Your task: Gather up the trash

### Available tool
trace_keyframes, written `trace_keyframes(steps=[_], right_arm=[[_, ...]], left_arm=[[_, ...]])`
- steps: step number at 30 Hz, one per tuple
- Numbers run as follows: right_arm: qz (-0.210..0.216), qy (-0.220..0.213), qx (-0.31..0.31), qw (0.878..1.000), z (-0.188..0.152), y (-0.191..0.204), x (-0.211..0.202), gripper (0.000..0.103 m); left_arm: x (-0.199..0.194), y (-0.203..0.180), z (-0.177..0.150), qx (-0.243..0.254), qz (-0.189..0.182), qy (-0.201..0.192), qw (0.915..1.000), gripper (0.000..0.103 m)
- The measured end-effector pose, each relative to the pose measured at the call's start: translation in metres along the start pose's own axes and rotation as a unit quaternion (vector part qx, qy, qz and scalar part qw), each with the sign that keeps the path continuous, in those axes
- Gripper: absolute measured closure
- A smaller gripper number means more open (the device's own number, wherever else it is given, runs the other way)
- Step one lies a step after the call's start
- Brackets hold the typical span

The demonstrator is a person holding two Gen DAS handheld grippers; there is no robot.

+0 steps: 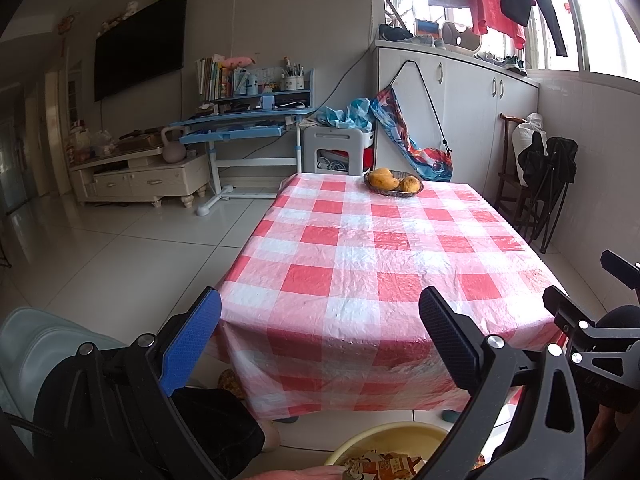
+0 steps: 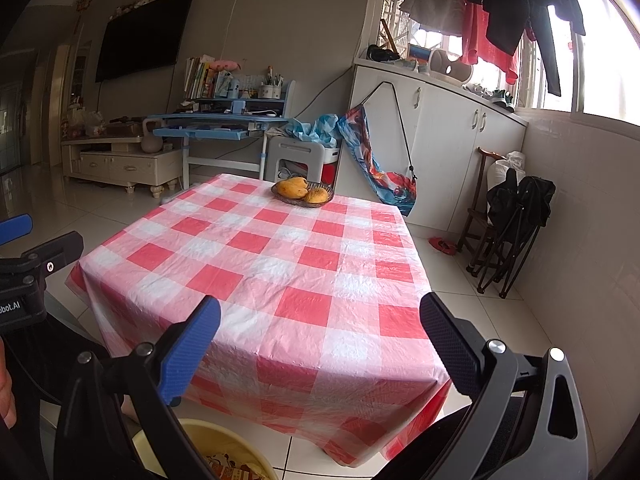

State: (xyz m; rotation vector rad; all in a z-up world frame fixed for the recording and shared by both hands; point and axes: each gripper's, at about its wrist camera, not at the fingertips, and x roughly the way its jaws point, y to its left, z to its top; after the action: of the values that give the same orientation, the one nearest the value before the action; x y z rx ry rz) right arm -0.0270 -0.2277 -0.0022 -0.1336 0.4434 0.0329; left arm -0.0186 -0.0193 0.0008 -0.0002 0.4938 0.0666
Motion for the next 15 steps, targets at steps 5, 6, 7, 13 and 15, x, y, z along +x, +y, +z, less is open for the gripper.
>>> trace_keyframes(steps=[5, 6, 7, 13, 15], right_arm=[[0.000, 0.000, 0.000, 1.000, 0.0000, -0.0002, -0.0001, 0.008], [0.000, 0.000, -0.001, 1.000, -0.0002, -0.0008, -0.0003, 0.008], [0.000, 0.000, -0.001, 1.000, -0.0004, 0.0001, -0.0002, 0.008], [0.000, 0.000, -0.002, 1.000, -0.0009, -0.0013, -0.0006, 0.008], [0.001, 0.001, -0.002, 1.000, -0.0021, 0.0002, 0.0006, 0.008]], left_arm=[[0.0013, -0.0041, 0.0043, -0.003, 0.002, -0.001, 1.0000, 0.007], [0.0021, -0.0054, 0.0048, -0.004, 0.003, -0.001, 1.0000, 0.007], [0.0028, -0.0066, 0.0059, -0.004, 0.002, -0.001, 1.0000, 0.007], [0.0036, -0.0084, 0.0063, 0.001, -0.006, -0.009, 0.9999, 0.007], [0.0016, -0.0093, 0.0064, -0.004, -0.023, -0.019, 0.9996, 0.007]])
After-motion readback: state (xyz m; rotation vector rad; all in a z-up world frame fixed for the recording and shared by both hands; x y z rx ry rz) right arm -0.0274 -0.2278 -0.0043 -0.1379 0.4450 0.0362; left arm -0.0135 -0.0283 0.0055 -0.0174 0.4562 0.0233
